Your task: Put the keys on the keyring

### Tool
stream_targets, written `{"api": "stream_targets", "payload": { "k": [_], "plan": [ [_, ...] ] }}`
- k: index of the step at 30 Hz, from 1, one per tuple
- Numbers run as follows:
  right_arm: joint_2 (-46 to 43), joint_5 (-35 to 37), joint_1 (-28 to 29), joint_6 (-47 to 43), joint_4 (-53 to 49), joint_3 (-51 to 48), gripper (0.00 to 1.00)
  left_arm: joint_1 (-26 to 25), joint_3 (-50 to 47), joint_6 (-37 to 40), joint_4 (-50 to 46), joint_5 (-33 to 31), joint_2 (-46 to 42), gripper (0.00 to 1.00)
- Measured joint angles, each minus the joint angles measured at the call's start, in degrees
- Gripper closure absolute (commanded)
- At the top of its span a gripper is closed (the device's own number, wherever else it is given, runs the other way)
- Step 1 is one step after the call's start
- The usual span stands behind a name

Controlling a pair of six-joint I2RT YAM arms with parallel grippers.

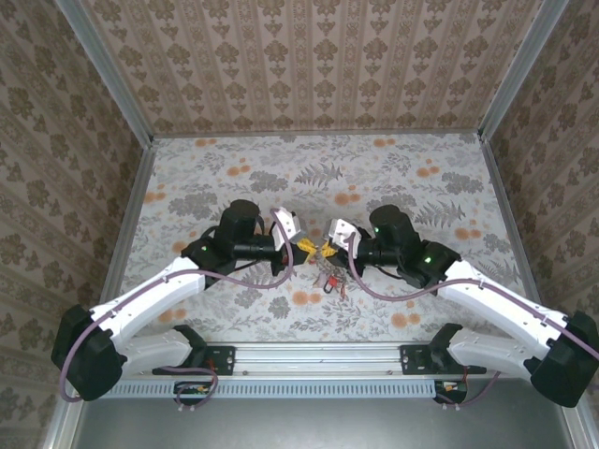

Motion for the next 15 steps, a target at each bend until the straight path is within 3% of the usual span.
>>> {"api": "stream_targets", "payload": {
  "k": [15],
  "plan": [
    [-2.78,1.22,-0.11,-5.27,-1.86,-0.61,1.00,1.05,1.11,0.79,-4.92,-0.42,-0.61,1.00]
  ]
}}
